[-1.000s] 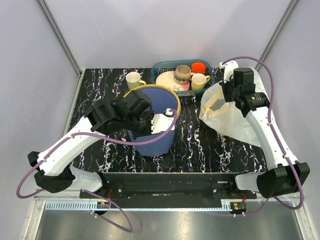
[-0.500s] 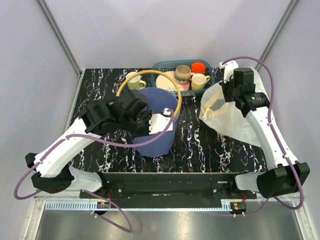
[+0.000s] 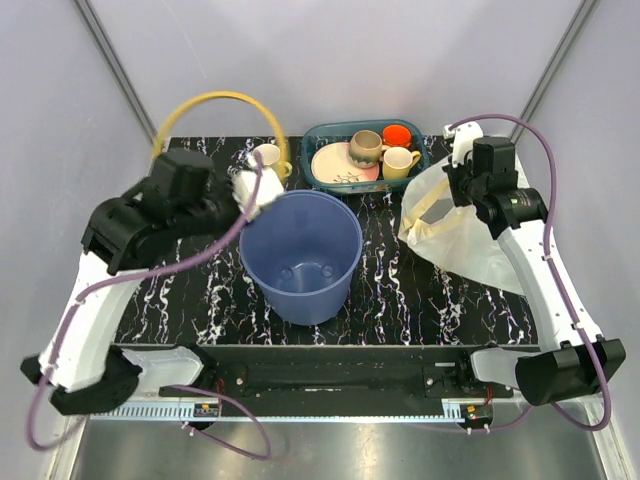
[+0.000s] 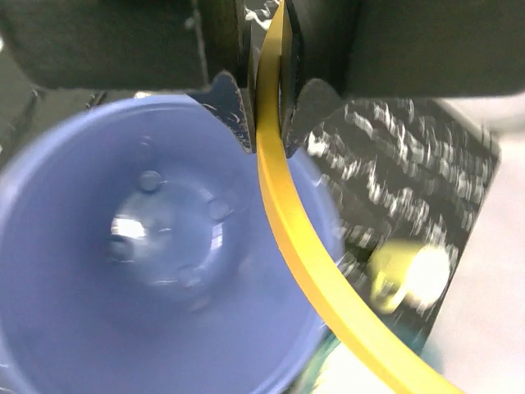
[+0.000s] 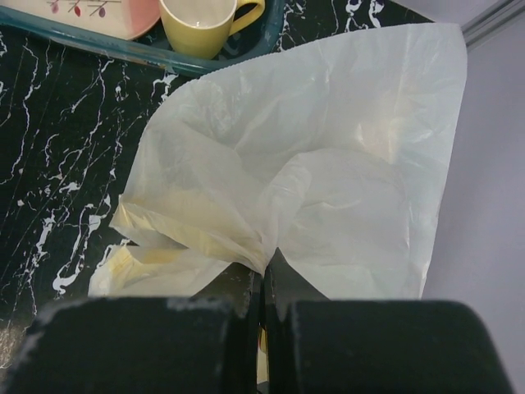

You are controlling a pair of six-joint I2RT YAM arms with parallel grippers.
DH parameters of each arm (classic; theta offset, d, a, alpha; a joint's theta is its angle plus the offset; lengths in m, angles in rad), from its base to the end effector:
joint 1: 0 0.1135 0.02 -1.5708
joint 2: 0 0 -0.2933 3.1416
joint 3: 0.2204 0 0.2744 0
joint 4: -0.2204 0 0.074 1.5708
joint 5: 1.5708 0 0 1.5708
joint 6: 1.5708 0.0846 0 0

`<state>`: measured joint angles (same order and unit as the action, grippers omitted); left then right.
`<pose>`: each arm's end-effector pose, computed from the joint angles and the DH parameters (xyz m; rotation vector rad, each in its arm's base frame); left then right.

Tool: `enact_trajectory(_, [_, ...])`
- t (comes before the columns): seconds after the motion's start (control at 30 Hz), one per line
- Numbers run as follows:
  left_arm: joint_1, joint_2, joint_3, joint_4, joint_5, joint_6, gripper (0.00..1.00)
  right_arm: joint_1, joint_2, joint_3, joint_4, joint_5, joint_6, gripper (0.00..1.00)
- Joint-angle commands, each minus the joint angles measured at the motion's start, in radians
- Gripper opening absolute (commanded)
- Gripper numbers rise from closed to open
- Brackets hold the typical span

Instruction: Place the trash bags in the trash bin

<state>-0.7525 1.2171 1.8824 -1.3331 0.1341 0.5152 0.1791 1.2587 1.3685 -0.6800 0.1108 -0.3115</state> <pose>0.1499 -0.1559 0.5034 1.3885 1.7656 -0.2786 0.3191 0.0483 0.3963 -0.4573 2.0941 -0.1960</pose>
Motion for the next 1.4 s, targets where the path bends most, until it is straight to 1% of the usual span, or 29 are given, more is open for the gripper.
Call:
enact_trajectory(0.0, [0.429,-0.016,-0.104,0.103,0.058,-0.075,0.00,-0.007,-0.032,0.096,-0.009,-0.020,0.017,0.00])
enact_trajectory(0.03, [0.515,0.017,-0.158,0.104,0.108,-0.057,0.00,-0.006,-0.028,0.134,-0.012,-0.025,0.017,0.00])
enact_trajectory(0.07, [0.659,0.039,-0.182,0.101,0.149,-0.049,0.00,-0.007,-0.021,0.158,-0.015,-0.033,0.018,0.00])
enact_trajectory(0.13, [0.792,0.108,-0.271,0.115,0.211,-0.020,0.00,-0.007,-0.012,0.229,-0.027,-0.039,0.023,0.00])
enact_trajectory(0.17, [0.820,0.126,-0.305,0.141,0.231,-0.012,0.00,-0.007,-0.001,0.254,-0.035,-0.045,0.029,0.00])
enact_trajectory(0.23, [0.861,0.179,-0.400,0.204,0.237,-0.021,0.00,-0.007,0.004,0.312,-0.053,-0.051,0.038,0.00])
enact_trajectory(0.37, [0.907,0.254,-0.538,0.336,0.231,-0.041,0.11,-0.006,0.005,0.368,-0.087,-0.071,0.067,0.00])
enact_trajectory(0.4, [0.912,0.287,-0.566,0.365,0.229,-0.043,0.13,-0.006,0.004,0.374,-0.089,-0.074,0.071,0.00])
enact_trajectory(0.5, [0.958,0.396,-0.615,0.420,0.262,-0.075,0.14,-0.007,0.004,0.377,-0.105,-0.091,0.081,0.00])
enact_trajectory(0.57, [0.972,0.441,-0.637,0.457,0.286,-0.093,0.19,-0.007,0.001,0.377,-0.116,-0.100,0.087,0.00])
enact_trajectory(0.6, [0.972,0.468,-0.643,0.475,0.283,-0.095,0.23,-0.007,0.001,0.377,-0.115,-0.100,0.089,0.00])
enact_trajectory(0.63, [0.972,0.475,-0.647,0.477,0.289,-0.098,0.37,-0.007,-0.004,0.380,-0.118,-0.106,0.088,0.00])
enact_trajectory(0.7, [0.973,0.469,-0.658,0.473,0.340,-0.093,0.46,-0.007,-0.007,0.383,-0.119,-0.108,0.086,0.00])
enact_trajectory(0.73, [0.972,0.451,-0.664,0.468,0.384,-0.087,0.54,-0.007,-0.007,0.386,-0.124,-0.108,0.084,0.00])
enact_trajectory(0.8, [0.973,0.362,-0.693,0.448,0.436,-0.005,0.59,-0.006,-0.007,0.400,-0.128,-0.106,0.081,0.00])
enact_trajectory(0.83, [0.982,0.320,-0.706,0.425,0.553,0.053,0.60,-0.006,-0.008,0.403,-0.131,-0.102,0.078,0.00])
enact_trajectory(0.87, [1.019,0.235,-0.741,0.395,0.631,0.221,0.60,-0.006,-0.005,0.411,-0.130,-0.097,0.077,0.00])
enact_trajectory(0.93, [1.051,0.161,-0.776,0.252,0.785,0.429,0.60,-0.006,-0.001,0.418,-0.133,-0.088,0.069,0.00])
enact_trajectory(0.97, [1.058,0.125,-0.790,0.168,0.795,0.714,0.61,-0.007,0.002,0.426,-0.133,-0.086,0.068,0.00])
enact_trajectory(1.0, [1.046,0.116,-0.831,0.050,0.780,0.818,0.61,-0.006,0.007,0.431,-0.138,-0.083,0.066,0.00])
enact_trajectory(1.03, [1.027,0.117,-0.853,0.019,0.712,0.929,0.61,-0.007,0.010,0.435,-0.136,-0.082,0.068,0.00])
enact_trajectory(1.1, [0.990,0.134,-0.911,-0.067,0.673,1.023,0.59,-0.007,0.010,0.437,-0.136,-0.083,0.069,0.00])
enact_trajectory(1.13, [0.990,0.134,-0.928,-0.086,0.699,1.078,0.59,-0.007,0.008,0.434,-0.138,-0.083,0.069,0.00])
enact_trajectory(1.2, [0.981,0.105,-0.969,-0.090,0.758,1.095,0.61,-0.006,0.004,0.429,-0.138,-0.076,0.063,0.00])
enact_trajectory(1.23, [0.973,0.072,-0.985,-0.071,0.824,1.062,0.62,-0.007,0.002,0.425,-0.135,-0.073,0.060,0.00])
enact_trajectory(1.27, [0.955,0.052,-1.000,0.037,0.860,0.993,0.62,-0.006,0.001,0.423,-0.136,-0.066,0.060,0.00])
enact_trajectory(1.3, [0.943,0.032,-1.031,0.095,0.921,0.927,0.64,-0.006,0.001,0.423,-0.138,-0.065,0.057,0.00])
enact_trajectory(1.33, [0.926,-0.002,-1.043,0.153,0.947,0.789,0.64,-0.009,0.001,0.422,-0.139,-0.062,0.055,0.00])
enact_trajectory(1.37, [0.889,-0.019,-1.055,0.299,0.976,0.688,0.64,-0.007,0.002,0.423,-0.138,-0.056,0.052,0.00])
